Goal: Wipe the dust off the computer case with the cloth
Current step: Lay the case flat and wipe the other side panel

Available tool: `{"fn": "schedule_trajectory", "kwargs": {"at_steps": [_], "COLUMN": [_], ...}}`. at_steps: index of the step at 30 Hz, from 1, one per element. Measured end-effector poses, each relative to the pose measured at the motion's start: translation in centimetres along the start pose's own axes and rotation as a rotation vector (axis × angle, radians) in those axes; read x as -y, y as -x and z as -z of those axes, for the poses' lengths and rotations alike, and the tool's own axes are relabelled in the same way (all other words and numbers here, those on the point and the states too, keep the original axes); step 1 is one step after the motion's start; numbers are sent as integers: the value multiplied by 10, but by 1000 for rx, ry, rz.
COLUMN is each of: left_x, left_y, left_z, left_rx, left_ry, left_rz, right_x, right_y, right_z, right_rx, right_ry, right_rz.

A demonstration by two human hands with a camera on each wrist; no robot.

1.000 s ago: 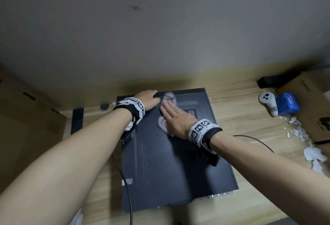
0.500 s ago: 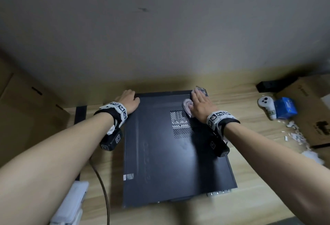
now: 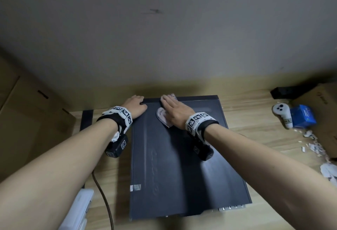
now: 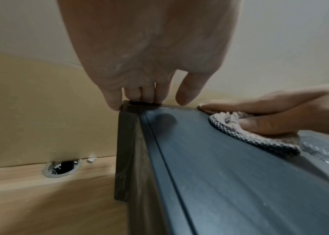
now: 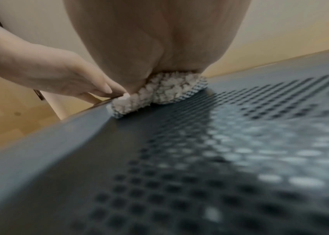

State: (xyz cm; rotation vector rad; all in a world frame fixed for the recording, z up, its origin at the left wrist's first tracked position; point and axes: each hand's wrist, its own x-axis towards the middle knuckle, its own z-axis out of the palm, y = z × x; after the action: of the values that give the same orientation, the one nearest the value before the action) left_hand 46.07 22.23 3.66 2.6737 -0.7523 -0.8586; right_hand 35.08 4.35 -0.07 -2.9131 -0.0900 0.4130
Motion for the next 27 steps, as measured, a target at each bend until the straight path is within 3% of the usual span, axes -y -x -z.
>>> {"fn": "schedule_trajectory", "kwargs": {"at_steps": [7, 10, 18, 27], "left_x": [0, -1, -2, -3], "left_y": [1, 1, 5, 2], "left_z": [-1, 0, 2, 4], "left_rx": [2, -10, 1, 43], "left_ry": [-13, 1, 9, 17], "left_rz": [10, 11, 13, 29], "right_x": [-83, -94, -92, -72], "right_y": [66, 92, 93, 62], "right_z": [5, 9, 1, -6], "right_rx": [-19, -112, -251, -256], "right_ry": [-5, 8, -65, -103], "right_rz": [-297, -373, -396, -340]}}
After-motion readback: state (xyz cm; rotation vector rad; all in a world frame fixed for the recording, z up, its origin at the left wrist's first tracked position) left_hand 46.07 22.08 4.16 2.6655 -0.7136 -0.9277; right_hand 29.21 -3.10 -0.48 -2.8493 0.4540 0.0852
